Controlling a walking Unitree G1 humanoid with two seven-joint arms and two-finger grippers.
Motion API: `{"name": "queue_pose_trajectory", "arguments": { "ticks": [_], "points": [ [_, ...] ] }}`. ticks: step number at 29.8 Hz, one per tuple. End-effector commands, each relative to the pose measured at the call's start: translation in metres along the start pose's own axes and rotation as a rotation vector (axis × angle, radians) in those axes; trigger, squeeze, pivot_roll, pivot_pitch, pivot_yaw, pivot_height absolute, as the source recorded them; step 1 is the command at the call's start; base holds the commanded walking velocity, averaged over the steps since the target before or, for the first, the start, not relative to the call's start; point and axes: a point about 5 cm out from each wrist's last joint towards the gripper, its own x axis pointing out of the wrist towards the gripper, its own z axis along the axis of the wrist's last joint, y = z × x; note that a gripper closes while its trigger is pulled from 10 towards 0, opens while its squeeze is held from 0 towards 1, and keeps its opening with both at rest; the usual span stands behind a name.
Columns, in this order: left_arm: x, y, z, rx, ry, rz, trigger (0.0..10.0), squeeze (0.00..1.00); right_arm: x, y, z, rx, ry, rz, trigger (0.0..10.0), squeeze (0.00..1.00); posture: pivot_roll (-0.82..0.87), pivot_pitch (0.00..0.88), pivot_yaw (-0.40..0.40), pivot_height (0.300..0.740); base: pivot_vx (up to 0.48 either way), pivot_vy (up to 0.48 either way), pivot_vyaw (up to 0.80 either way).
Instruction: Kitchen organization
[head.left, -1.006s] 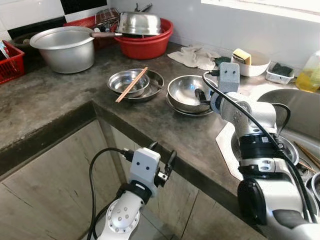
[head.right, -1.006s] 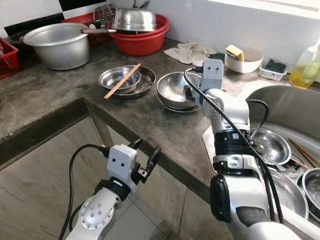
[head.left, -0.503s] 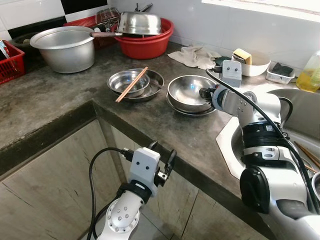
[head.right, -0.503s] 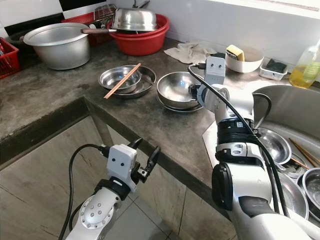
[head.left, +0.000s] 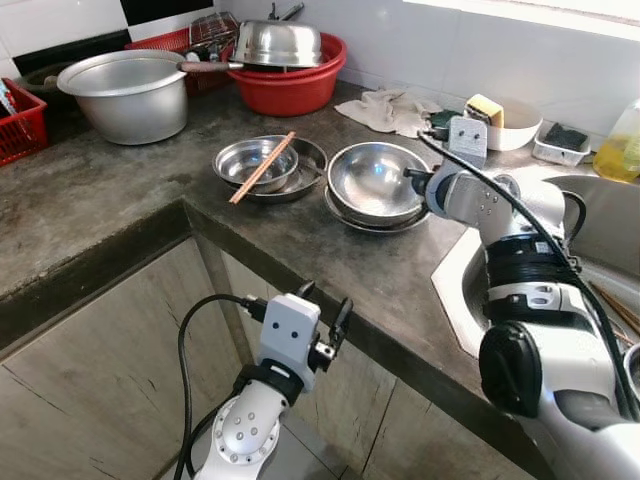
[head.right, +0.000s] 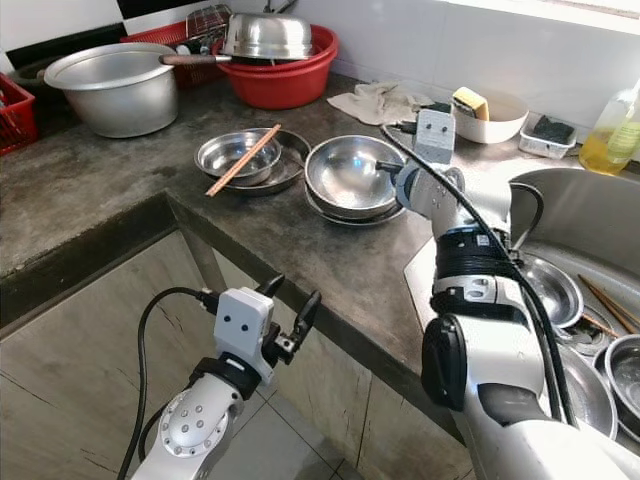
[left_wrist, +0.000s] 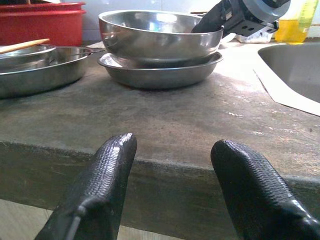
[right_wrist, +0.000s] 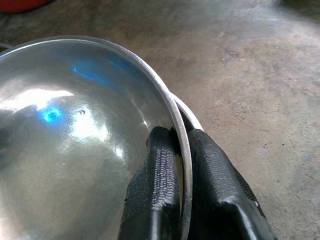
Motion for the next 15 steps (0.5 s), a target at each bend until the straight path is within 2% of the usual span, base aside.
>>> {"name": "queue_pose_trajectory", "arguments": {
  "ticks": [1, 5, 6, 9, 12, 13, 14, 15],
  "points": [
    [0.001, 0.0, 0.001, 0.005, -0.004, 0.003, 10.0, 0.0, -0.002, 0.003, 0.007, 0.079, -0.053, 0.017, 0.0, 0.0, 0.1, 0.1, -0.016, 0.74, 0.0, 0.0, 0.0],
    [0.001, 0.0, 0.002, 0.006, -0.004, 0.003, 10.0, 0.0, -0.004, 0.001, 0.012, 0.198, -0.118, 0.03, 0.0, 0.0, 0.1, 0.1, -0.017, 0.74, 0.0, 0.0, 0.0],
    [0.001, 0.0, 0.002, 0.006, -0.004, 0.003, 10.0, 0.0, -0.004, 0.001, 0.012, 0.198, -0.118, 0.03, 0.0, 0.0, 0.1, 0.1, -0.017, 0.74, 0.0, 0.0, 0.0],
    [0.001, 0.001, 0.002, 0.007, -0.004, 0.005, 10.0, 0.0, -0.008, -0.002, 0.017, 0.303, -0.193, 0.045, 0.0, 0.0, 0.1, 0.1, -0.015, 0.74, 0.0, 0.0, 0.0],
    [0.001, 0.001, 0.002, 0.007, -0.005, 0.006, 10.0, 0.0, -0.013, -0.003, 0.02, 0.31, -0.294, 0.046, 0.0, 0.0, 0.11, 0.095, -0.015, 0.74, 0.0, 0.0, 0.0],
    [0.001, 0.001, 0.002, 0.007, -0.005, 0.006, 10.0, 0.0, -0.013, -0.003, 0.02, 0.31, -0.294, 0.046, 0.0, 0.0, 0.11, 0.095, -0.015, 0.74, 0.0, 0.0, 0.0],
    [0.001, 0.001, 0.002, 0.007, -0.006, 0.006, 10.0, 0.0, -0.019, -0.001, 0.02, 0.295, -0.37, 0.05, 0.0, 0.0, 0.11, 0.093, -0.016, 0.74, 0.0, 0.0, 0.0],
    [0.001, 0.001, 0.002, 0.006, -0.007, 0.006, 10.0, 0.0, -0.024, -0.001, 0.018, 0.241, -0.427, 0.039, 0.0, 0.0, 0.1, 0.092, -0.014, 0.74, 0.0, 0.0, 0.0]
  ]
}}
